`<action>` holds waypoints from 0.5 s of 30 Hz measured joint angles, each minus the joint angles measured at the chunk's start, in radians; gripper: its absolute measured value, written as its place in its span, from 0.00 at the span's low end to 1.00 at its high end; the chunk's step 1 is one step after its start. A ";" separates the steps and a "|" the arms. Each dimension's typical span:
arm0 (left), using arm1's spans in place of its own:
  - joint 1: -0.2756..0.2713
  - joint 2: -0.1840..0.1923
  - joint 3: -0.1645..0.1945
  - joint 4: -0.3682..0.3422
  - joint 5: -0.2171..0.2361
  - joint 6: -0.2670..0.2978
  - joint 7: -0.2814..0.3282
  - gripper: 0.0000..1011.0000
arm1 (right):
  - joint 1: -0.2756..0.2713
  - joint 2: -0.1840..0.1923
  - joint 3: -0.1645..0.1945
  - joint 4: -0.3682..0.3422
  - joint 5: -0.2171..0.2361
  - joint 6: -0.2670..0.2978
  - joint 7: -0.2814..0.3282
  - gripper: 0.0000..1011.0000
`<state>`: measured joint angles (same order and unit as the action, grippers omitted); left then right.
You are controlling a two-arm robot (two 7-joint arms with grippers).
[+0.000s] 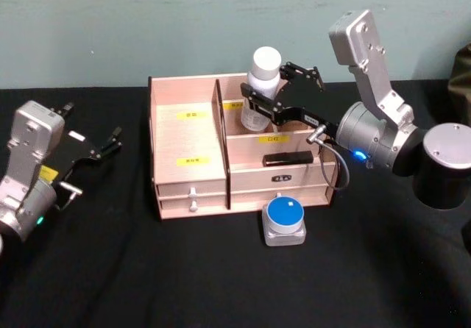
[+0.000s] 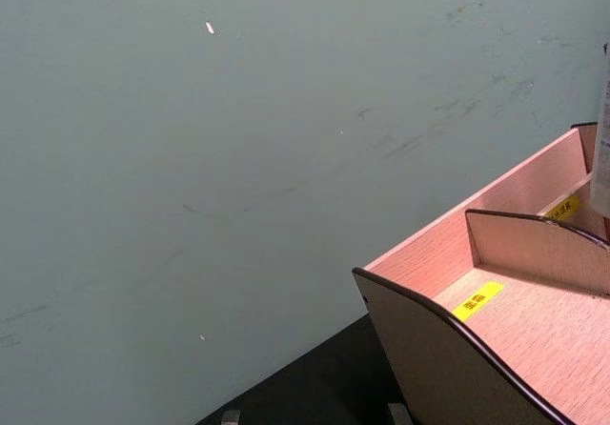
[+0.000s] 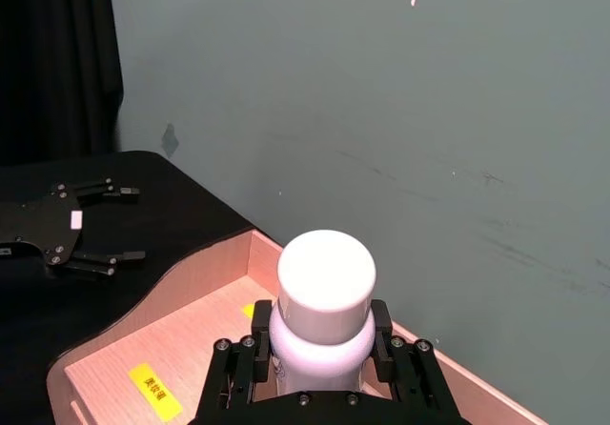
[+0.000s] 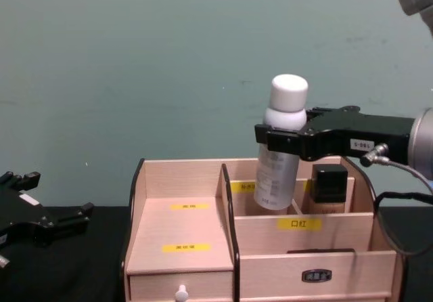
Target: Pick up the facial cleanser and watermelon frost from the table and place them into the tiered storage box.
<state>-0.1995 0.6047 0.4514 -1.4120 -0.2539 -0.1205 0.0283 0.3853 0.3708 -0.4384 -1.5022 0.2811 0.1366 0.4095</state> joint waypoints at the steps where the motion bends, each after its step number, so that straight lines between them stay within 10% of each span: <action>1: 0.000 0.000 0.000 0.000 0.000 0.000 0.000 0.99 | 0.004 -0.005 -0.001 0.009 -0.002 -0.003 0.000 0.59; 15: 0.000 0.000 0.000 0.000 0.000 0.000 0.000 0.99 | 0.031 -0.036 -0.008 0.079 -0.022 -0.033 0.005 0.60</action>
<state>-0.1995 0.6047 0.4514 -1.4120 -0.2539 -0.1205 0.0283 0.4159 0.3352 -0.4467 -1.4231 0.2587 0.1036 0.4150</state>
